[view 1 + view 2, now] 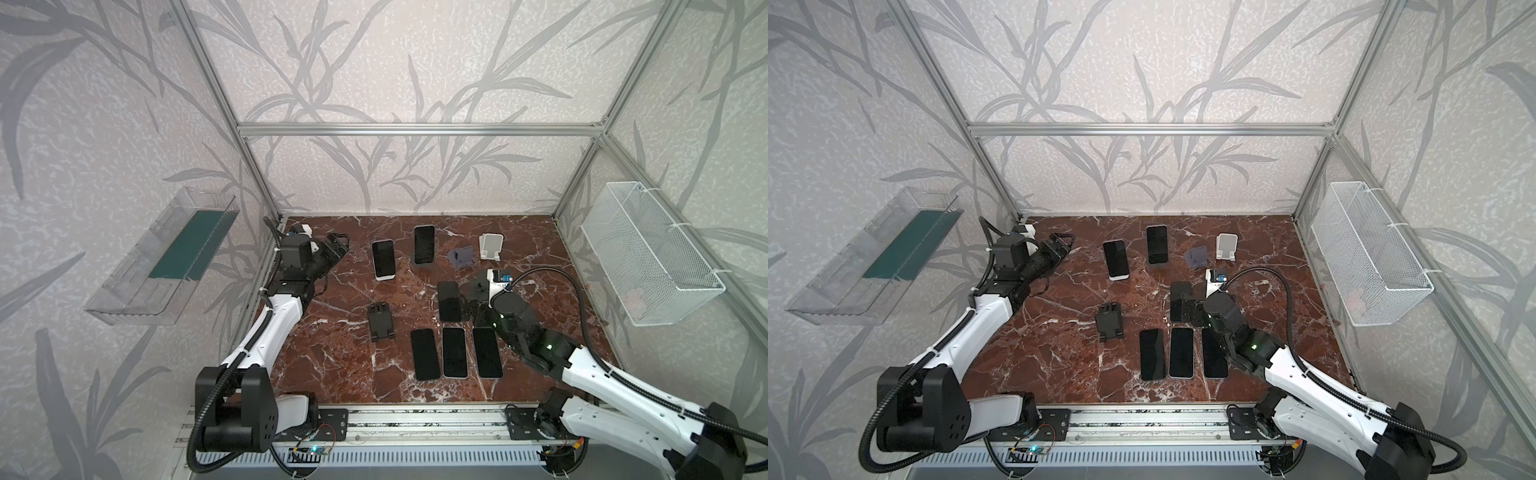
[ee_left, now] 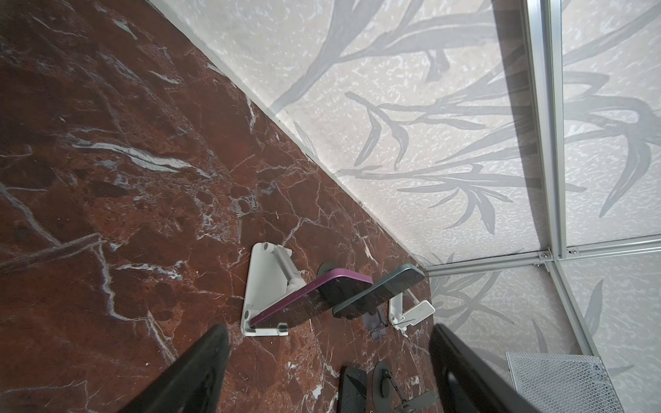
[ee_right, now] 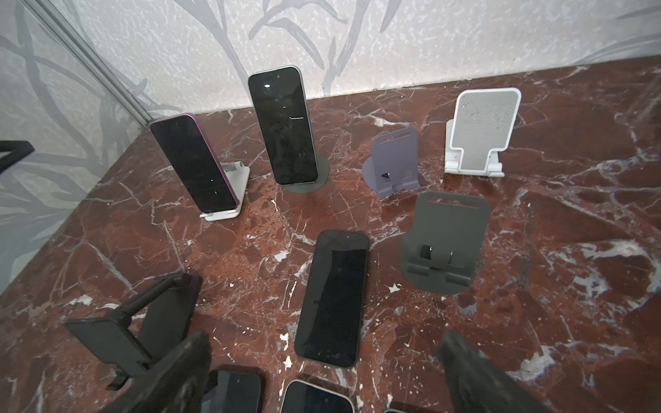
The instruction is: Remove the phone from the phone stand
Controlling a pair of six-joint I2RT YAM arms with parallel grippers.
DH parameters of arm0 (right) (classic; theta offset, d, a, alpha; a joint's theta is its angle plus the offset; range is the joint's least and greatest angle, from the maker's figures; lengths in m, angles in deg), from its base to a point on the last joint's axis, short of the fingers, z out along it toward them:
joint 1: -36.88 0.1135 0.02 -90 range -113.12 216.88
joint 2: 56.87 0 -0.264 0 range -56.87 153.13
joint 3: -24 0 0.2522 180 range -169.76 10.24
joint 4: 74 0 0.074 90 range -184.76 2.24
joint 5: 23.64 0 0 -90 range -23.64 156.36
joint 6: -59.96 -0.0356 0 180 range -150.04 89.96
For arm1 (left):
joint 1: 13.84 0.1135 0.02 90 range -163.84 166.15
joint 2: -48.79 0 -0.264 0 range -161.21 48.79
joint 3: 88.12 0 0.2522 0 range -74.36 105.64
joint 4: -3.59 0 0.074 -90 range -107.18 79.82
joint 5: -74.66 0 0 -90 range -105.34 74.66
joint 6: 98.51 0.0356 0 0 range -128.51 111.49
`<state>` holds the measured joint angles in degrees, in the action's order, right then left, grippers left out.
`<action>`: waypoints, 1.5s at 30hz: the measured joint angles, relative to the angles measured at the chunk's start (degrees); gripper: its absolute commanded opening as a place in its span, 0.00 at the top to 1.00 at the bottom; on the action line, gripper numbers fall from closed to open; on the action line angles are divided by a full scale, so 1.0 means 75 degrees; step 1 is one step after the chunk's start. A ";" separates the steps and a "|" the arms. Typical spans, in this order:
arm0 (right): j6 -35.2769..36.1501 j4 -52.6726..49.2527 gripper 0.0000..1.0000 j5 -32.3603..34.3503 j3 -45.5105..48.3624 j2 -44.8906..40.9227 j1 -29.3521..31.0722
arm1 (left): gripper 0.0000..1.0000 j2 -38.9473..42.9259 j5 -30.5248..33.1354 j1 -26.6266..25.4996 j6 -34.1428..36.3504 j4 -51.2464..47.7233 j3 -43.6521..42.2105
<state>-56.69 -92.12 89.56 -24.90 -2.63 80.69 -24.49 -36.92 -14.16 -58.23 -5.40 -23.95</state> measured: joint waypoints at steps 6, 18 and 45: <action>0.0769 0.0685 0.00 0.0248 -0.0921 0.1306 0.0000 | 0.12 -0.0003 -0.0055 -0.0020 -0.0029 0.0015 0.0000; 0.1781 0.1131 0.01 -0.0041 -0.3745 0.4243 -0.0154 | 0.07 -0.0373 -0.0443 -0.0851 -0.0146 0.0216 0.0000; 0.1900 -0.2760 0.01 -0.0799 -1.0882 0.9212 -0.1157 | 0.11 -0.0516 -0.1545 -0.1218 -0.1003 0.1702 -0.0003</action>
<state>-42.44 -112.82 83.57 -106.51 66.46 72.02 -28.36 -48.51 -23.30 -65.75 7.36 -23.97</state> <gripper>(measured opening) 0.991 0.890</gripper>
